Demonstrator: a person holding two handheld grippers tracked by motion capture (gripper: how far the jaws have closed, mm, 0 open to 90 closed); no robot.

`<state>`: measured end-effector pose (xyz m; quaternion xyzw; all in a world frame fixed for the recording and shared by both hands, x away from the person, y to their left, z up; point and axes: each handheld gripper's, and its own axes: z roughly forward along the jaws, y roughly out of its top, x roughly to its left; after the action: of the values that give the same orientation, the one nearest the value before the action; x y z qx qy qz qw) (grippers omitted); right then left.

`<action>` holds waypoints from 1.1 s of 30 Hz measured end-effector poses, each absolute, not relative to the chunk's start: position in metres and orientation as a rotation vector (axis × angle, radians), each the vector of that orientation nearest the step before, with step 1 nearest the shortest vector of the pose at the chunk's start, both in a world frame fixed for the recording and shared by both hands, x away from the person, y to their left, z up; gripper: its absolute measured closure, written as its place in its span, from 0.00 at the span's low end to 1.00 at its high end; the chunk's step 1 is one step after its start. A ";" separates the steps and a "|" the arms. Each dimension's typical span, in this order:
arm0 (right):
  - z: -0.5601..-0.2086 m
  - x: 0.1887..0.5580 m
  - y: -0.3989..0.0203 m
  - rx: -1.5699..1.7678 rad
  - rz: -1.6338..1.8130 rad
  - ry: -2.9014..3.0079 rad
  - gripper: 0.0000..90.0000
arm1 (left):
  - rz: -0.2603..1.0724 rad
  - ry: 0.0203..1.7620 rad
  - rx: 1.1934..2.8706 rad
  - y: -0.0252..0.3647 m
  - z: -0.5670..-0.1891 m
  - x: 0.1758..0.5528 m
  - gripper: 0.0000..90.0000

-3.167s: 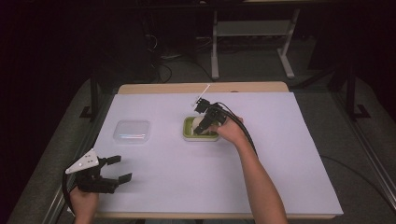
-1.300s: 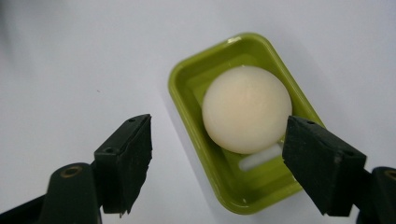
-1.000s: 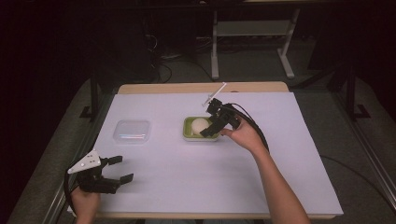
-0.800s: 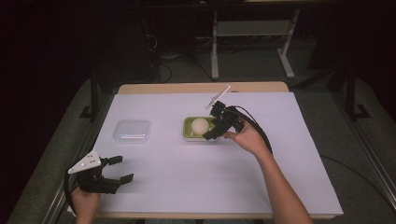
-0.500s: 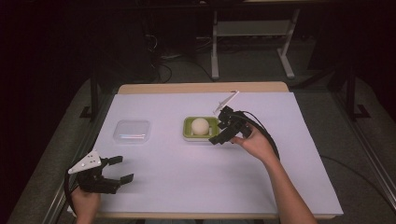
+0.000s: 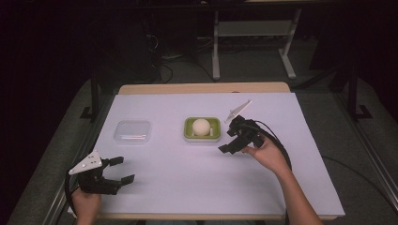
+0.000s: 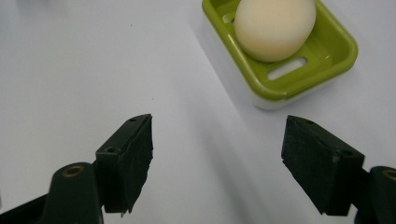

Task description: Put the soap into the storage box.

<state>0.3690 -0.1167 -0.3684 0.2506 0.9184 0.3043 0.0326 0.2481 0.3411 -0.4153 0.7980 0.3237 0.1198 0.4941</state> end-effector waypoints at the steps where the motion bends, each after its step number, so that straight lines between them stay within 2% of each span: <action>1: -0.369 0.368 -0.118 0.774 0.932 2.828 0.27 | 0.290 0.784 1.933 0.341 -0.415 0.248 0.15; 33: -0.403 0.309 -0.171 0.899 0.962 2.776 0.27 | 0.291 0.796 1.943 0.339 -0.417 0.248 0.15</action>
<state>0.3088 -0.1714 -0.4034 0.2923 0.9030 0.3130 0.0348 0.2482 0.3395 -0.4172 0.7994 0.3277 0.1199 0.4891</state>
